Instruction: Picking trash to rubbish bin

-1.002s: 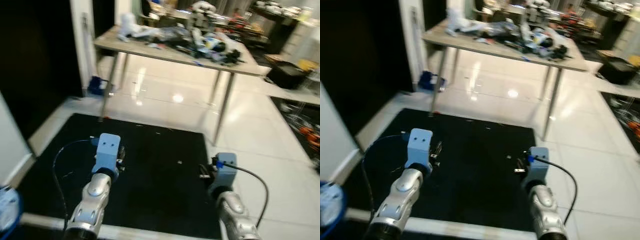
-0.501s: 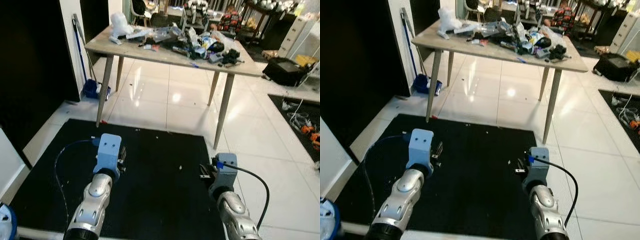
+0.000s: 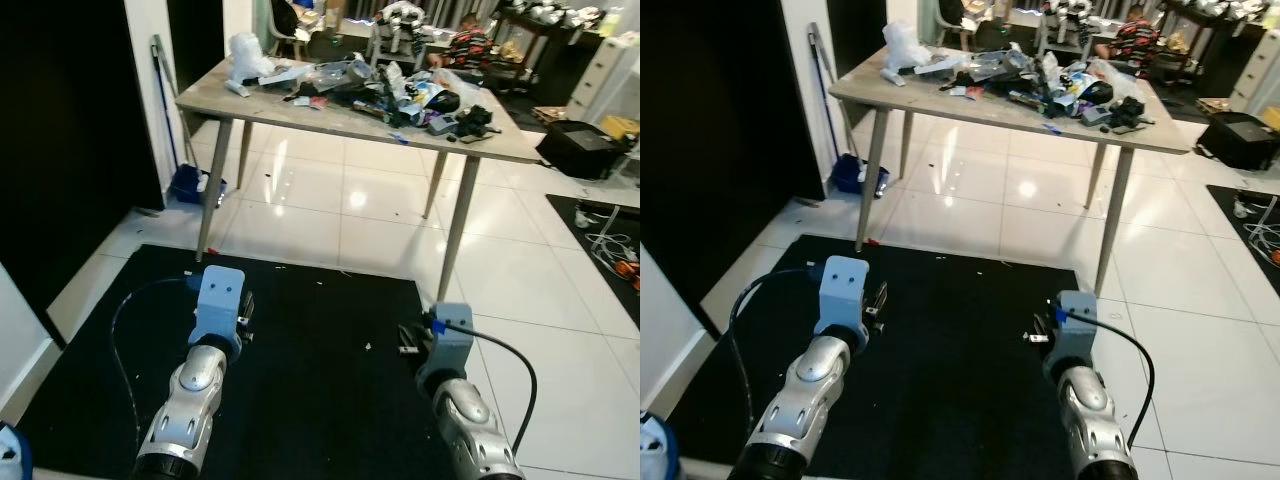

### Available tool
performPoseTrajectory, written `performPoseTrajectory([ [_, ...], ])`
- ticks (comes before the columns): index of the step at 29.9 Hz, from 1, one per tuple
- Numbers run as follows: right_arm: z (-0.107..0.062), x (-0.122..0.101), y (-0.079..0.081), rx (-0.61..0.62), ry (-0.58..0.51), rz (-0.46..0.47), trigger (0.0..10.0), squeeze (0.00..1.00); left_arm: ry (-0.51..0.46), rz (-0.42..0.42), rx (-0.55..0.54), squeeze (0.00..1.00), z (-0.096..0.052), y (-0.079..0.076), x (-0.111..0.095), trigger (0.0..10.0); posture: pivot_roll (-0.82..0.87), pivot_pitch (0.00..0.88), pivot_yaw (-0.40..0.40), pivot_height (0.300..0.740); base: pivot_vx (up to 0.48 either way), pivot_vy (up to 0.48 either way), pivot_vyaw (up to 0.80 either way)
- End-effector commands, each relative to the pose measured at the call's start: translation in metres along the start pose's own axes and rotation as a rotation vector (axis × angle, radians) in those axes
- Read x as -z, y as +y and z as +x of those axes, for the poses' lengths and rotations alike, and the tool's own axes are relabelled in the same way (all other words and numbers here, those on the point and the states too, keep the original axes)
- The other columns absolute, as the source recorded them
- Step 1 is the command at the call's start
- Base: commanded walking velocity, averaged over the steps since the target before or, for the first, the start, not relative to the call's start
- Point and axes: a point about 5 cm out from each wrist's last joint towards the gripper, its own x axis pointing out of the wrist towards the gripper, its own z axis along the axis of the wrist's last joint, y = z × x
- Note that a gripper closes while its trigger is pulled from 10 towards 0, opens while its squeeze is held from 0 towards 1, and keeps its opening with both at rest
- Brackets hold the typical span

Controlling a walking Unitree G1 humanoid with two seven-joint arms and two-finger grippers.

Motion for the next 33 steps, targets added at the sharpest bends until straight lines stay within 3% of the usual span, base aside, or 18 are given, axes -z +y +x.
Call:
performPoseTrajectory([
  [1,0.000,0.003,-0.002,0.007,0.016,-0.004,10.0,0.00,0.008,0.007,-0.002,0.00,0.001,0.000,0.002,10.0,-0.01,0.053,-0.095,0.740,0.285,0.000,0.00],
  [33,0.000,-0.002,-0.012,0.049,0.009,0.011,10.0,0.00,0.004,0.005,0.006,0.00,0.006,-0.002,-0.002,10.0,-0.04,0.086,-0.083,0.740,0.285,0.000,0.00],
])
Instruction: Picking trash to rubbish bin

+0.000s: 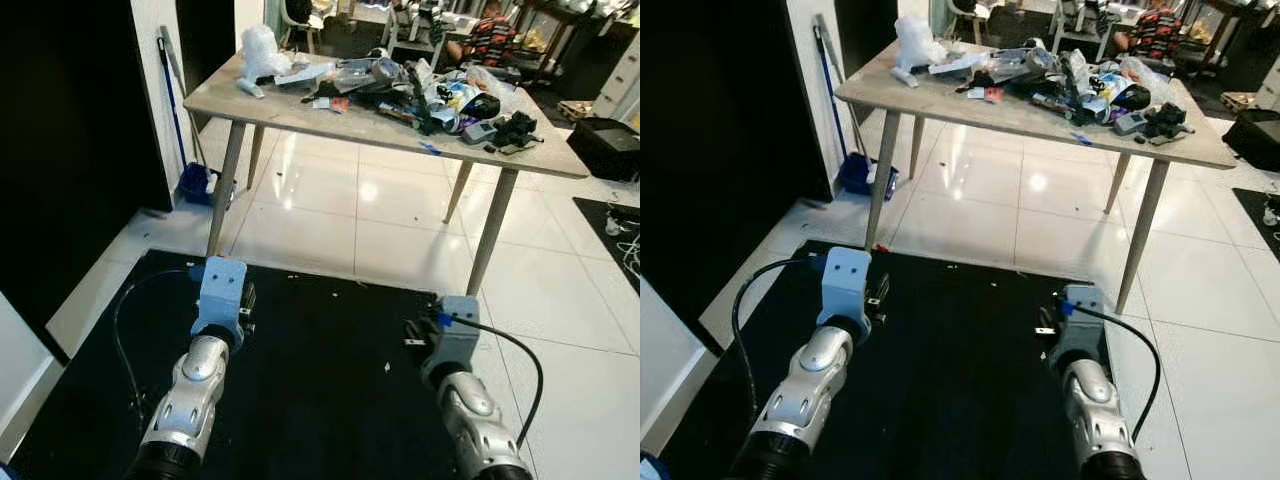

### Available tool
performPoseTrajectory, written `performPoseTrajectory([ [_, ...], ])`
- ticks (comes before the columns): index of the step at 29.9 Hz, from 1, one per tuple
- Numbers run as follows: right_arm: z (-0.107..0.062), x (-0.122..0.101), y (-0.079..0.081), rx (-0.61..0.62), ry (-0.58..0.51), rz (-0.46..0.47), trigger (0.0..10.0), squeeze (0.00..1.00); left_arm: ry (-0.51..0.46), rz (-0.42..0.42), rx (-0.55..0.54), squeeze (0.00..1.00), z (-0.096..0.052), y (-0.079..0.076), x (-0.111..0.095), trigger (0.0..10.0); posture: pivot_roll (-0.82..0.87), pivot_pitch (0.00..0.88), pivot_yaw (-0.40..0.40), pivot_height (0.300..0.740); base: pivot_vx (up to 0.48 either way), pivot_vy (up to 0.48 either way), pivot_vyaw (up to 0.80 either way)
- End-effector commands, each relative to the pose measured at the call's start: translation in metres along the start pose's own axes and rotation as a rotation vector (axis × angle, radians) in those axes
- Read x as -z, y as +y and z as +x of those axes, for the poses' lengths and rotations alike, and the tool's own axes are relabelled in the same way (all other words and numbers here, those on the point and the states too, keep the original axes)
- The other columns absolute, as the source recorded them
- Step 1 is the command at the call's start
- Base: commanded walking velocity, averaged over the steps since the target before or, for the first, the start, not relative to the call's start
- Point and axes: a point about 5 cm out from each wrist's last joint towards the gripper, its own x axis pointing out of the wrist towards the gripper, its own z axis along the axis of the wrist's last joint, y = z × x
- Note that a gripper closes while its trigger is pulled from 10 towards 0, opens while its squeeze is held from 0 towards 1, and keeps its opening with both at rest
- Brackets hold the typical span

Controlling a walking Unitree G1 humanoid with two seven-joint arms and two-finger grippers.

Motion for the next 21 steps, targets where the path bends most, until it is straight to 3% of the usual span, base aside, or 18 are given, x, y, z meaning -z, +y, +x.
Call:
performPoseTrajectory([
  [1,-0.0021,0.0038,-0.0051,0.015,0.023,0.003,10.0,0.00,0.012,0.002,0.009,0.00,-0.0005,-0.0020,0.0032,10.0,-0.04,0.088,-0.084,0.740,0.285,0.000,0.00],
  [7,-0.0014,0.0029,-0.0053,0.016,0.017,0.004,10.0,0.00,0.012,0.001,0.008,0.00,-0.0002,-0.0020,0.0033,10.0,-0.04,0.086,-0.084,0.740,0.287,0.000,-0.46],
  [21,-0.0008,0.0014,-0.0050,0.016,0.011,-0.007,10.0,0.00,0.010,-0.003,0.009,0.00,0.0002,-0.0026,0.0034,10.0,-0.04,0.085,-0.087,0.740,0.288,0.000,0.00],
])
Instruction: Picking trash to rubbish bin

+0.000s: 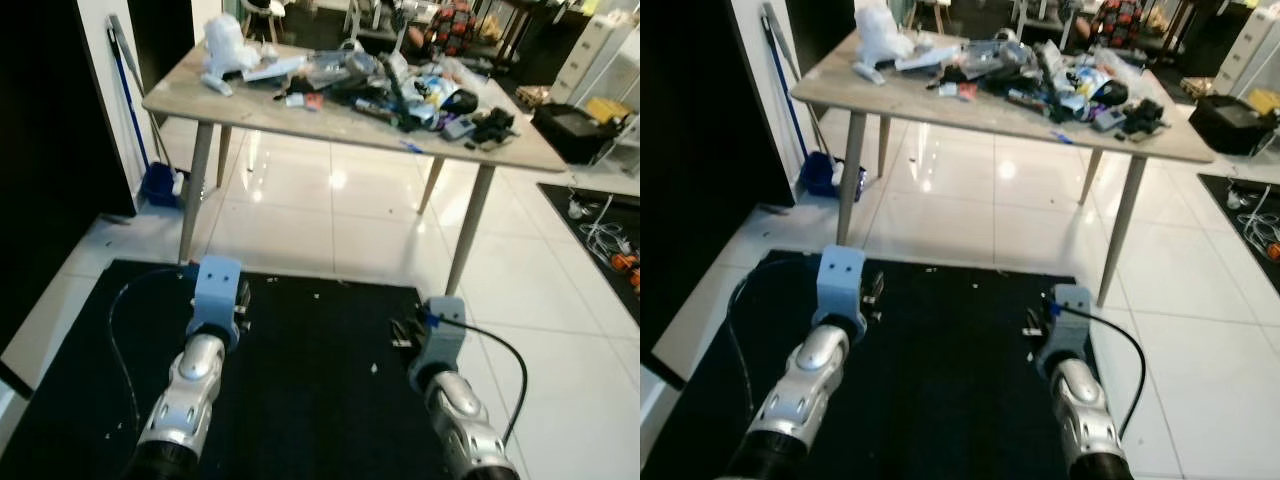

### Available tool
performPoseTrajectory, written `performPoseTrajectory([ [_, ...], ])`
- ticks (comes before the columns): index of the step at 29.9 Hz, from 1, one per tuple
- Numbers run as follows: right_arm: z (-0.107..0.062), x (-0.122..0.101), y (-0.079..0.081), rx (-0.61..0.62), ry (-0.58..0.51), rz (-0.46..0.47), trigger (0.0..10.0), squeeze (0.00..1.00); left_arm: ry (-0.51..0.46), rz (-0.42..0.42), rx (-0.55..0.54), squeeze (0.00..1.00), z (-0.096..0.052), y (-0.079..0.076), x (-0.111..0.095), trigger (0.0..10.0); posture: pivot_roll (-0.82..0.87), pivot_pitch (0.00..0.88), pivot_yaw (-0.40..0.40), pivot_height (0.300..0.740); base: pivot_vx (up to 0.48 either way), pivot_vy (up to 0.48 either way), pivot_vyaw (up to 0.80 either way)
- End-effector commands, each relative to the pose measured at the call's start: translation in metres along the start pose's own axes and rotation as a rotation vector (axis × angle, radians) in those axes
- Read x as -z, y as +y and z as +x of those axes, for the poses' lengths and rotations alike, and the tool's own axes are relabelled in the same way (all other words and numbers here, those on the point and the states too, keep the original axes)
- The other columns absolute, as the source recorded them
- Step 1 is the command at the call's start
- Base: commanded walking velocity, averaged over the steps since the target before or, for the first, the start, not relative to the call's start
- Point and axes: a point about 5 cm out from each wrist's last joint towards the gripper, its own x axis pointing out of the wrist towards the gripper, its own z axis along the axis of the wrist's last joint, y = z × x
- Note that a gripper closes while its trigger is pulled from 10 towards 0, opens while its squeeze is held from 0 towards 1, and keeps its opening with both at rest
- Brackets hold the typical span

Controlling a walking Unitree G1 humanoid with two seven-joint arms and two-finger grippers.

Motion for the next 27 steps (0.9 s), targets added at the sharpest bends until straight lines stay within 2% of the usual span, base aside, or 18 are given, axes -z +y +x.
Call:
performPoseTrajectory([
  [1,-0.0025,0.0026,-0.0070,0.021,0.013,-0.007,10.0,0.00,0.019,0.000,0.013,0.00,-0.0010,-0.0033,0.0049,10.0,-0.05,0.086,-0.088,0.740,0.285,0.000,0.00],
  [23,-0.0026,0.0026,-0.0042,0.012,0.006,0.010,10.0,0.00,0.014,0.000,0.019,0.00,0.0000,-0.0046,0.0038,10.0,-0.04,0.083,-0.086,0.740,0.287,0.000,0.00],
  [27,-0.0027,0.0015,-0.0052,0.013,0.000,0.015,10.0,0.00,0.014,0.000,0.022,0.00,0.0001,-0.0050,0.0037,10.0,-0.04,0.084,-0.086,0.740,0.285,0.000,-0.74],
])
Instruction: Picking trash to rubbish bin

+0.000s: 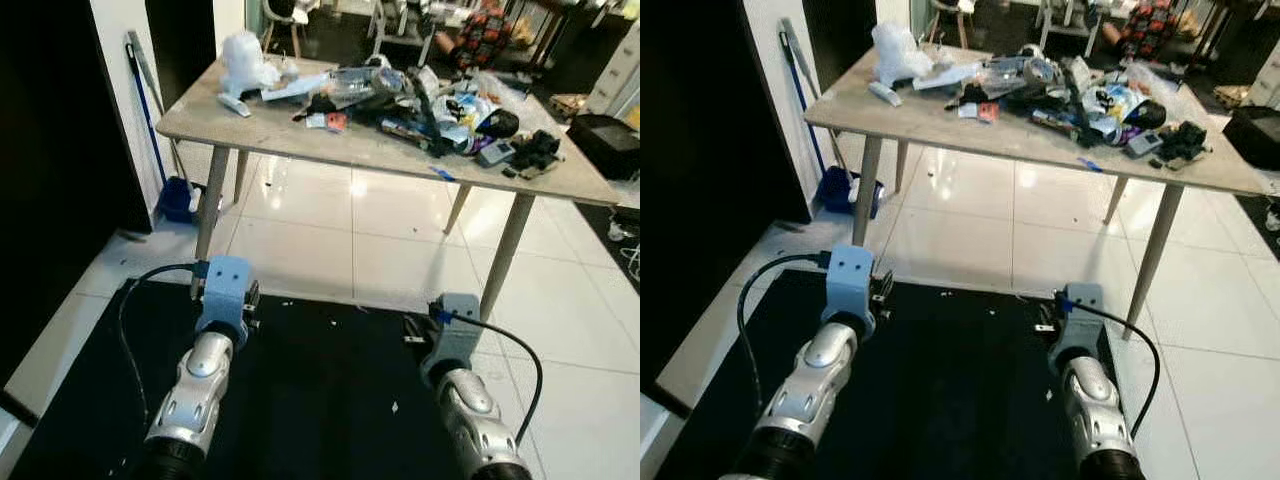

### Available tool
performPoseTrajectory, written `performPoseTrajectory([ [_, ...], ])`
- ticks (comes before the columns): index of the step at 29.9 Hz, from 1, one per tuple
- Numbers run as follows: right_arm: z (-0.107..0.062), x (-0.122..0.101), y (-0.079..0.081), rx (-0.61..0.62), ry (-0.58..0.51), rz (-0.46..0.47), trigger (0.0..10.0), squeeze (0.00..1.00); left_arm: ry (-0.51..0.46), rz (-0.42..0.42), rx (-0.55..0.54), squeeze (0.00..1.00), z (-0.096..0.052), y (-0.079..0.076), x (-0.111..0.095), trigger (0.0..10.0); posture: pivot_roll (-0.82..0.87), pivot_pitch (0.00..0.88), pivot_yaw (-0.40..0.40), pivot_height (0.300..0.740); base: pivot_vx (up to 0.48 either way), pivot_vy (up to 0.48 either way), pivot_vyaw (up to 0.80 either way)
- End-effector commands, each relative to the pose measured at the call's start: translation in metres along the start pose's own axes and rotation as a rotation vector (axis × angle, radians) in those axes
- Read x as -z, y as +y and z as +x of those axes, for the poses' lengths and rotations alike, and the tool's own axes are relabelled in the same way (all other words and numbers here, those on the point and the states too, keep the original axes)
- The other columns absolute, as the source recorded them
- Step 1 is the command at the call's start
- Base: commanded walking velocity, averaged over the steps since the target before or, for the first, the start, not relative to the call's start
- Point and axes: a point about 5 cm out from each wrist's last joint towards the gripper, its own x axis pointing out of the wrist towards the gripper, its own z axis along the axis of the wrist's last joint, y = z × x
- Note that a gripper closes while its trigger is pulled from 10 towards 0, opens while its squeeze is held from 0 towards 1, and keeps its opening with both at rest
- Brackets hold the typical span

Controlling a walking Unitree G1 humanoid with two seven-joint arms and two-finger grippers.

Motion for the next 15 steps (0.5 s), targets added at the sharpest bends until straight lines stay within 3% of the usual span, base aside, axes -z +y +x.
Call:
performPoseTrajectory([
  [1,-0.0042,0.0032,-0.0105,0.029,0.012,0.001,10.0,0.00,0.019,-0.003,0.021,0.00,-0.0013,-0.0056,0.0048,10.0,-0.04,0.084,-0.086,0.740,0.285,0.000,-0.80],
  [5,-0.0047,0.0035,-0.0108,0.031,0.012,0.002,10.0,0.00,0.019,-0.004,0.022,0.00,-0.0017,-0.0057,0.0049,10.0,-0.04,0.086,-0.084,0.740,0.286,0.000,-0.75],
  [15,-0.0064,0.0052,-0.0108,0.033,0.017,-0.009,10.0,0.00,0.021,-0.007,0.029,0.00,-0.0020,-0.0072,0.0054,10.0,-0.05,0.088,-0.085,0.740,0.286,0.000,0.00],
])
